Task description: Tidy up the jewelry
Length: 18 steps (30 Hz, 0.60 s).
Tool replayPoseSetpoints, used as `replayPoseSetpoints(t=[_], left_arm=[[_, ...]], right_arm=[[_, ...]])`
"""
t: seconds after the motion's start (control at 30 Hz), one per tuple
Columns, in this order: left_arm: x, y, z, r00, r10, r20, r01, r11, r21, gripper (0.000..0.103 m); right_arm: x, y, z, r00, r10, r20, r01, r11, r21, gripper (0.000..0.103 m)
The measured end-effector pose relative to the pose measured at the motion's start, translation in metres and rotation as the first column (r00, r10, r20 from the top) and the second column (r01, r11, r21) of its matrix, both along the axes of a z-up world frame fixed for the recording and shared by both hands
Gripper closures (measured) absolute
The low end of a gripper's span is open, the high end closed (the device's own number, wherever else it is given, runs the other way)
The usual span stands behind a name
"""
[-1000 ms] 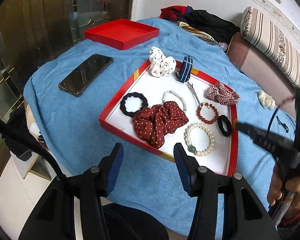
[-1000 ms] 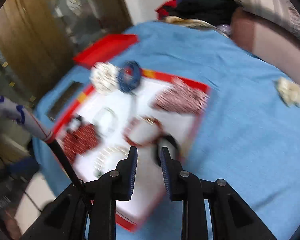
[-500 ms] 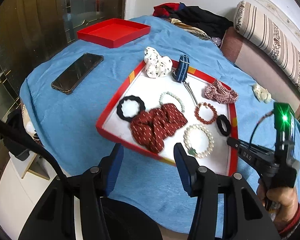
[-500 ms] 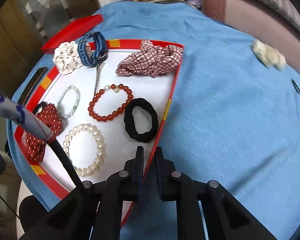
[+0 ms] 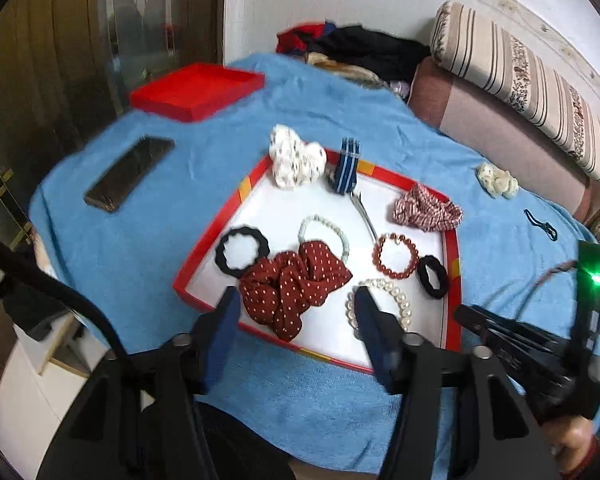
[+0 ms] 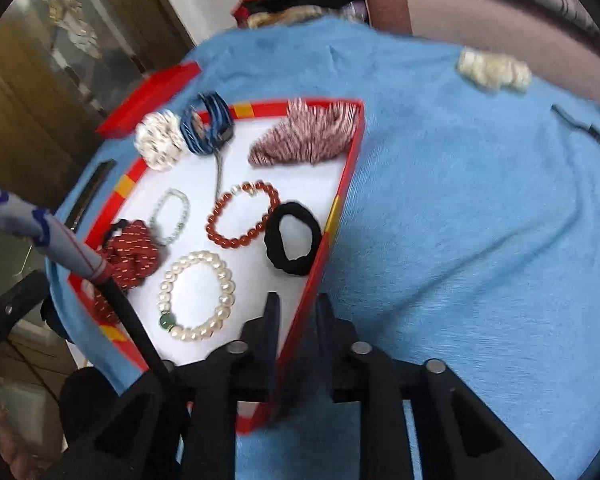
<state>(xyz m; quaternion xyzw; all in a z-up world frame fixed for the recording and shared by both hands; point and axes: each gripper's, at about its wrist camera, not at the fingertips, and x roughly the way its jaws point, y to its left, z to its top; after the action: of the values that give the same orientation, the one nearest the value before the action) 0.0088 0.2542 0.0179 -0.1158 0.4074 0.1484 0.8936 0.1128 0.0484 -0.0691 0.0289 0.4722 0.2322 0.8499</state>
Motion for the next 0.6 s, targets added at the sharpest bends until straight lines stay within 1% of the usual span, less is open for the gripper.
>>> replayPoseSetpoints(t=[0.03,0.1,0.13,0.17,0.2,0.27,0.3,0.37,0.47,0.6], left_arm=[[-0.003,-0.004,0.003,1.0,0.007,0.018,-0.007,1.0,0.02,0.038],[-0.011,-0.009,0.009,0.998,0.019,0.057,-0.022,0.999,0.045,0.034],[-0.012,-0.01,0.013,0.997,0.026,0.074,-0.03,0.998,0.051,0.032],[-0.016,-0.012,0.016,0.995,0.038,0.096,-0.044,0.997,0.056,0.025],[-0.023,-0.014,0.02,0.99,0.061,0.13,-0.07,0.996,0.064,0.016],[-0.032,-0.016,0.027,0.98,0.081,0.181,-0.096,0.993,0.074,0.008],[-0.038,-0.017,0.031,0.975,0.089,0.206,-0.109,0.99,0.09,0.006],[-0.043,-0.02,0.036,0.973,0.095,0.208,-0.122,0.985,0.121,0.005],[-0.048,-0.022,0.039,0.978,0.065,0.198,-0.091,0.988,0.126,0.005],[-0.055,-0.03,0.04,0.984,0.042,0.172,-0.07,0.985,0.159,0.005]], right_arm=[[-0.007,-0.005,0.006,1.0,-0.003,0.027,0.003,1.0,-0.007,0.072],[-0.016,-0.014,0.016,0.998,-0.01,0.06,0.011,1.0,-0.012,0.058],[-0.022,-0.019,0.018,0.997,-0.013,0.074,0.014,1.0,-0.015,0.055],[-0.032,-0.022,0.022,0.996,-0.014,0.088,0.015,1.0,-0.021,0.052],[-0.04,-0.024,0.023,0.995,-0.011,0.095,0.015,0.999,-0.032,0.051],[-0.052,-0.026,0.024,0.995,-0.01,0.102,0.016,0.998,-0.059,0.051],[-0.059,-0.028,0.024,0.995,-0.014,0.102,0.02,0.998,-0.065,0.051],[-0.068,-0.029,0.022,0.995,-0.021,0.095,0.027,0.998,-0.06,0.047],[-0.08,-0.031,0.024,0.996,-0.027,0.084,0.031,0.999,-0.044,0.046],[-0.094,-0.027,0.031,0.994,-0.021,0.108,0.026,0.998,-0.049,0.044]])
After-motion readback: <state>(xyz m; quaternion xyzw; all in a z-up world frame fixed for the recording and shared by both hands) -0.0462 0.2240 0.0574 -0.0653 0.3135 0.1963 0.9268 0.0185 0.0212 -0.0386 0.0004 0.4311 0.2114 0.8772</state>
